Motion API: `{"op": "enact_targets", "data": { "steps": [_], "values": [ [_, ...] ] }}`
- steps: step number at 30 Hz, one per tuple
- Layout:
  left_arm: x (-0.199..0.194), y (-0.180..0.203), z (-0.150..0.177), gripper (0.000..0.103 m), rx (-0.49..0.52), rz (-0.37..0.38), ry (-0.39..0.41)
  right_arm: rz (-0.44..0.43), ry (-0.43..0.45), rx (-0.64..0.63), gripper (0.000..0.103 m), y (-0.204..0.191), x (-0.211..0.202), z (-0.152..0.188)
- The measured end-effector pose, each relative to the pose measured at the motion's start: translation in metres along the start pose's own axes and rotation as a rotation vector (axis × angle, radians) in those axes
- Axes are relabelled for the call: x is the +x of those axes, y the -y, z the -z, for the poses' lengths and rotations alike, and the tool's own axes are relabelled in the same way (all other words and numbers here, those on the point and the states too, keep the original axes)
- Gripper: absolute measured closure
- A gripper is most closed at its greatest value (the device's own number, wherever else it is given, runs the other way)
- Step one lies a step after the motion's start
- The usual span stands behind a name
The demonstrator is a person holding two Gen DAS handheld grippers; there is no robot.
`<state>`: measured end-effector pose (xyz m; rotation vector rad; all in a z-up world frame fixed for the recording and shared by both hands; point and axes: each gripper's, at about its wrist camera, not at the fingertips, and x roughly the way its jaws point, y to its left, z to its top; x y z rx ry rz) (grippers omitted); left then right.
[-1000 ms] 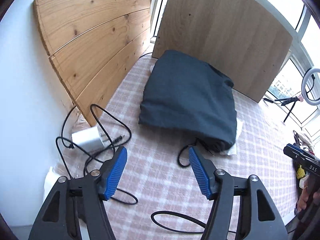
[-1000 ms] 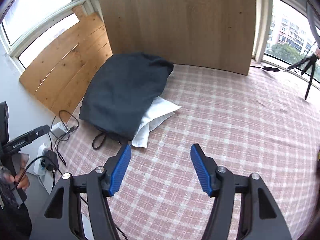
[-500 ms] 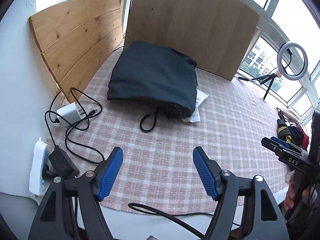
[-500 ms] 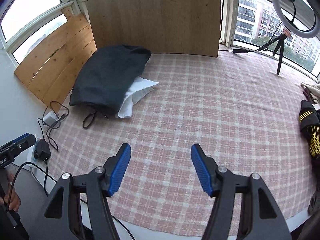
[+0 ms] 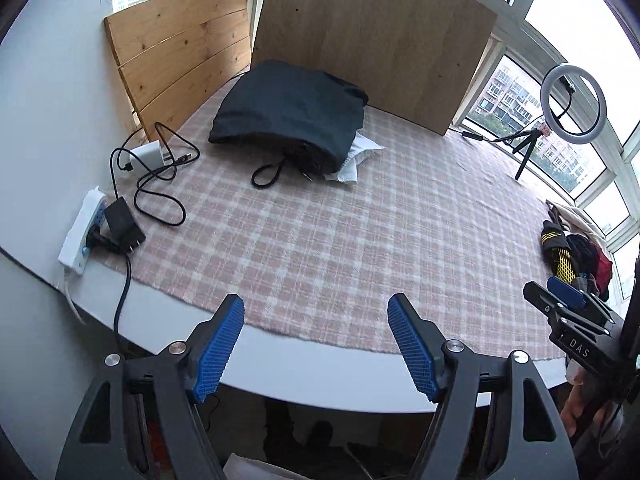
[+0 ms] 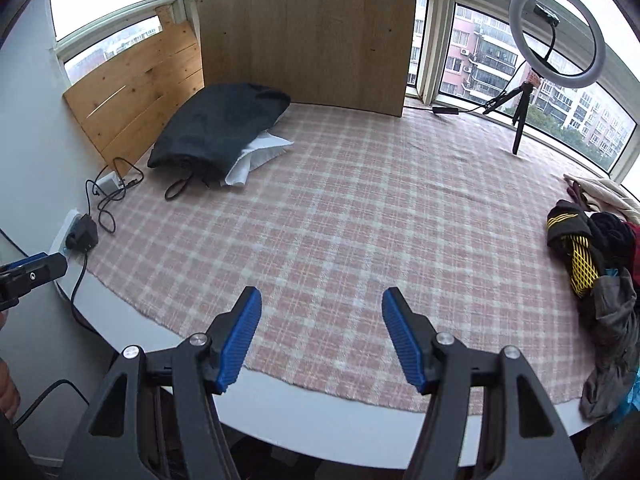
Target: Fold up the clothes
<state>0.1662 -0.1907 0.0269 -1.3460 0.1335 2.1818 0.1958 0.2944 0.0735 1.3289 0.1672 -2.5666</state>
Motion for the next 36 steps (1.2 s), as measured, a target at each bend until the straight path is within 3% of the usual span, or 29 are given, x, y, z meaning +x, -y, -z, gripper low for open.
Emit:
{"op": "enact_targets", "data": {
  "steps": [8, 15, 22, 36],
  "values": [
    [-0.032, 0.023, 0.038, 0.031, 0.002, 0.006, 0.023, 0.012, 0.039, -0.012, 0.041, 0.018, -0.037, 0.04],
    [-0.054, 0.04, 0.056, 0.031, 0.011, 0.041, 0.046, 0.012, 0.089, -0.023, 0.04, 0.023, -0.064, 0.056],
    [-0.073, 0.054, 0.057, 0.031, 0.035, 0.016, 0.098, 0.013, 0.117, -0.017, 0.037, 0.029, -0.077, 0.061],
    [-0.071, 0.059, 0.057, 0.03, 0.057, -0.022, 0.116, 0.022, 0.11, -0.014, 0.035, 0.036, -0.077, 0.063]
  ]
}}
